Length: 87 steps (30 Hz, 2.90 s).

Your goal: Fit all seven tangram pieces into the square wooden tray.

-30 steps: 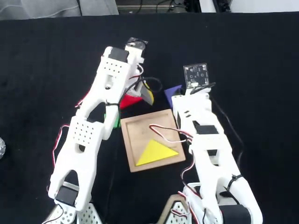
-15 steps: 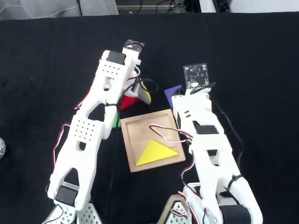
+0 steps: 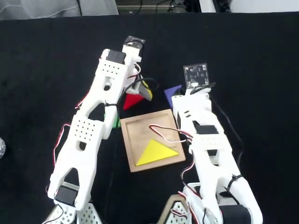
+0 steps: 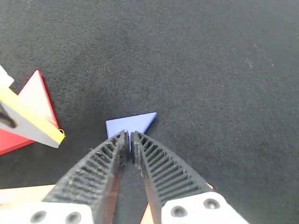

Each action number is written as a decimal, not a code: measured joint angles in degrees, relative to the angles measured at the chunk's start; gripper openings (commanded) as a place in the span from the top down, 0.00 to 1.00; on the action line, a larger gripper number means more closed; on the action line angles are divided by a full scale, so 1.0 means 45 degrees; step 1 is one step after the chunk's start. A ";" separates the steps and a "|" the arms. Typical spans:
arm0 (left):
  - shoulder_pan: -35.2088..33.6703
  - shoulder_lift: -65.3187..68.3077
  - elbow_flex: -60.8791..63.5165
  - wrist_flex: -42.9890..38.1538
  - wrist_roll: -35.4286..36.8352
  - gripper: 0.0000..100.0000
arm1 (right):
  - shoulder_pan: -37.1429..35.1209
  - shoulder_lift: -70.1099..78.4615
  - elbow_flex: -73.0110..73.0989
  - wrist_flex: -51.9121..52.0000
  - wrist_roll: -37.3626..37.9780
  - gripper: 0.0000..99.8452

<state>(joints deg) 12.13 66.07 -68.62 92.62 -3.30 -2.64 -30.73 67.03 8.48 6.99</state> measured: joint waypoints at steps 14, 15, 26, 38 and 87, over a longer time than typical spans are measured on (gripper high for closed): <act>0.0156 0.0508 -0.0117 -0.0606 0.0664 0.58 | 0.0000 0.0000 0.0000 0.0000 0.0000 0.98; 0.0156 0.0508 -0.0117 -0.0586 0.0645 0.58 | 0.0000 0.0000 0.0000 0.0000 0.0000 0.98; 0.0332 0.0527 -0.0117 -0.0313 0.0352 0.71 | 0.0000 0.0000 0.0000 0.0000 0.0000 0.98; 0.0449 0.0527 -0.0195 -0.0293 0.0352 0.70 | 0.0000 0.0000 0.0000 0.0000 0.0000 0.98; 0.0957 0.0586 -0.2090 0.1309 0.4357 0.69 | 0.0000 0.0000 0.0000 -0.0039 0.0000 0.98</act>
<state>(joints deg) 16.44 68.70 -78.02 98.51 16.31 -2.64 -30.73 67.03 8.31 6.99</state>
